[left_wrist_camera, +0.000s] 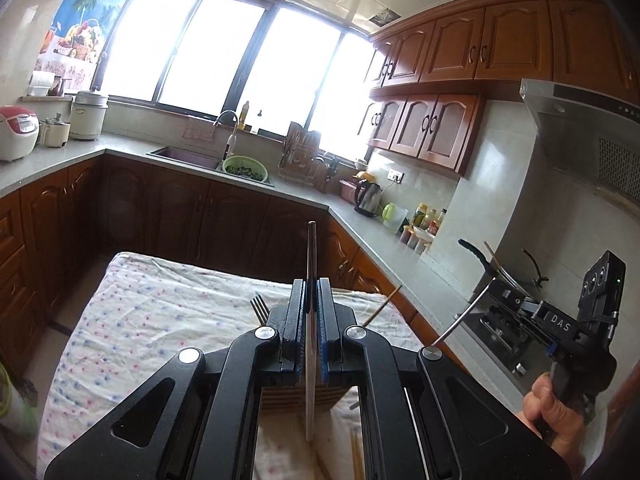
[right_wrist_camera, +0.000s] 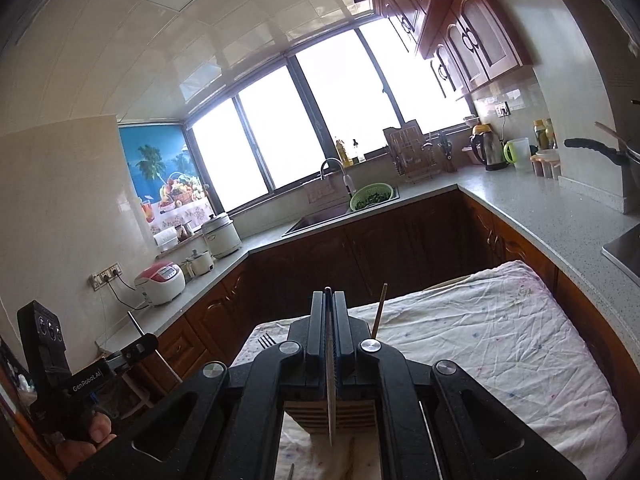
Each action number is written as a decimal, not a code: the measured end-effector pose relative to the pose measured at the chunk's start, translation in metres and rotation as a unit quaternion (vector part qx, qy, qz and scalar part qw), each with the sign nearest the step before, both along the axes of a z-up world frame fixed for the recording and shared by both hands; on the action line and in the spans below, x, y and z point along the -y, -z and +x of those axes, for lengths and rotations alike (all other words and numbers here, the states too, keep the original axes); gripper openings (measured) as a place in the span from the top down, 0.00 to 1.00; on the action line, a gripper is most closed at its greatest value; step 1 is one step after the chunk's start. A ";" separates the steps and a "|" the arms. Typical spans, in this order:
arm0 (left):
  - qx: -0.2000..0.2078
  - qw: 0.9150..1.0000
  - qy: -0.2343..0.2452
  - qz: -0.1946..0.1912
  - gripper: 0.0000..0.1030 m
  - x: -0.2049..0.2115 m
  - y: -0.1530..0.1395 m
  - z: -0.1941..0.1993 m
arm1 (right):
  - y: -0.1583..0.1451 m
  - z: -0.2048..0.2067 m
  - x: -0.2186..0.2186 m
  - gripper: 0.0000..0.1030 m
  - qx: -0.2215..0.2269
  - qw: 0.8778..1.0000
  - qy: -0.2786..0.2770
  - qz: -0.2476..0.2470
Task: Organize utensils
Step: 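Lift the metal chopstick with the left tool toward the holder while the right tool carries its chopstick there, then lower the metal chopstick into the holder and open the left tool while the right tool releases its chopstick, then withdraw both tools from the holder back over the remaining utensils, then grasp a wooden chopstick with the left tool while the right tool grasps a metal chopstick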
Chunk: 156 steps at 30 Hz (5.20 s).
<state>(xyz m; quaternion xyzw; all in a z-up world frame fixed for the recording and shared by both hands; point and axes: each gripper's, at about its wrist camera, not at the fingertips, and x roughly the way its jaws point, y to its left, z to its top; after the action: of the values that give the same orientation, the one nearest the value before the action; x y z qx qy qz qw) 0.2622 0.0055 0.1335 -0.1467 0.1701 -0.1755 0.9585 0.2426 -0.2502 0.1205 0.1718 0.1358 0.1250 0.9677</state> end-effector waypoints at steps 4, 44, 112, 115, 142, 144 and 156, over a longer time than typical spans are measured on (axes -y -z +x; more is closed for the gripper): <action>0.014 1.000 -0.021 -0.004 0.96 0.001 -0.008 0.029 | -0.012 0.025 0.003 0.98 0.013 1.000 0.015 0.000; -0.069 0.996 -0.060 0.018 0.95 0.032 0.097 0.108 | 0.074 0.105 -0.010 0.94 -0.053 0.998 0.032 -0.007; -0.172 0.980 -0.001 0.101 0.08 0.031 0.147 -0.064 | 0.143 -0.063 0.018 0.05 -0.141 0.990 0.030 0.000; -0.183 0.977 0.006 0.112 0.08 0.039 0.154 -0.057 | 0.150 -0.057 0.016 0.08 -0.155 0.987 0.031 -0.011; -0.288 0.931 0.106 0.198 0.54 0.118 0.225 0.012 | 0.213 0.005 0.006 0.70 -0.284 0.957 0.005 -0.056; -0.289 0.931 0.107 0.196 0.54 0.118 0.227 0.014 | 0.218 0.008 0.004 0.70 -0.292 0.955 0.004 -0.061; -0.277 0.929 0.129 0.211 0.80 0.139 0.229 0.029 | 0.232 0.028 -0.012 0.82 -0.310 0.940 0.008 -0.141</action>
<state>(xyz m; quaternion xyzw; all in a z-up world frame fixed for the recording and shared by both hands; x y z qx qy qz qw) 0.2916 -0.1339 -0.0956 0.0396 0.4791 -0.2101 0.8513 0.2708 -0.2385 -0.1120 0.0654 0.4440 0.0373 0.8928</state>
